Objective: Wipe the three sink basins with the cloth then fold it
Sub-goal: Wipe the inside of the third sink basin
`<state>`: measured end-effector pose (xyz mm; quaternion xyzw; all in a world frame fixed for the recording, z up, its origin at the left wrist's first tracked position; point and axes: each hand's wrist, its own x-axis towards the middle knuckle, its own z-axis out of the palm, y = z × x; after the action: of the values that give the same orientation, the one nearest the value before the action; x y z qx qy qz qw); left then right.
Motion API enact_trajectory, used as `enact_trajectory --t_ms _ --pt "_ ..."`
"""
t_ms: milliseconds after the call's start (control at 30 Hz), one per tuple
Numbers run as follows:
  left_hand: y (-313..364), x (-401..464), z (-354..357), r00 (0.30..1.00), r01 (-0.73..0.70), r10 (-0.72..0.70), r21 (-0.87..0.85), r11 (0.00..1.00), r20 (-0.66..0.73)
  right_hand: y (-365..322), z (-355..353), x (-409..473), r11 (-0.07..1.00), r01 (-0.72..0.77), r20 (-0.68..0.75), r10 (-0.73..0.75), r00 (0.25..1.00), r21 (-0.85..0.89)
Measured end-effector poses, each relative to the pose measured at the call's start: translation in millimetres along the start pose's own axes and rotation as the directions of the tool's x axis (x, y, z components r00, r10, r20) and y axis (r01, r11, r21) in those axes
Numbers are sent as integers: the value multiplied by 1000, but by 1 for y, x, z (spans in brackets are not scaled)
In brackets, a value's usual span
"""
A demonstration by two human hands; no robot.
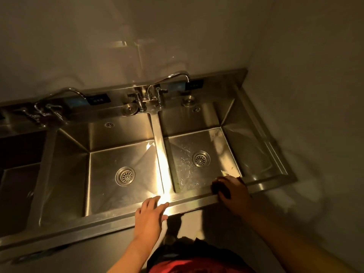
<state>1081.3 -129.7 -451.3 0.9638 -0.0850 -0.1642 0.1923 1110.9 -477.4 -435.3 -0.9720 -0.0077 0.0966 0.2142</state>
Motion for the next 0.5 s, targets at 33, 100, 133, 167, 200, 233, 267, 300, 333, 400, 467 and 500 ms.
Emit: enact_trajectory --t_ms 33,100,133,167,200,233,267,300,333,400,467,500 --pt "-2 0 1 1000 -5 5 -12 1000 -4 -5 2 1 999 -22 21 22 1000 -27" --pt "-7 0 3 999 -17 16 -42 999 -31 -17 8 3 991 -73 33 77 996 -110" --pt "-7 -1 4 999 -15 12 -48 999 -46 -24 10 4 984 -99 41 106 994 -149" --pt "-6 -1 3 998 -9 7 -41 999 -55 -32 14 5 977 -114 53 126 991 -180" --pt "-6 0 2 998 -6 5 -27 1000 -61 -43 18 6 972 -108 65 124 990 -209" --pt "-8 1 3 998 -7 6 -13 1000 -67 -55 24 7 970 -82 71 100 992 -228" --pt "-9 2 3 998 -8 8 -5 1000 -68 -67 29 9 969 -49 74 69 995 -241" --pt "-8 2 2 998 -10 10 -6 1000 -61 -79 34 10 970 -16 72 34 997 -244" --pt "-9 3 2 999 -10 9 -17 1000 -53 -92 38 12 971 17 74 1 997 -237" --pt "-10 3 2 999 6 -9 -53 999 -52 -118 52 16 971 114 120 -90 989 -212" --pt "-7 1 2 997 11 -16 -73 997 -73 -137 66 19 968 177 176 -146 974 -178" --pt "-4 0 3 996 12 -19 -78 997 -90 -144 70 22 970 179 161 -152 975 -162"
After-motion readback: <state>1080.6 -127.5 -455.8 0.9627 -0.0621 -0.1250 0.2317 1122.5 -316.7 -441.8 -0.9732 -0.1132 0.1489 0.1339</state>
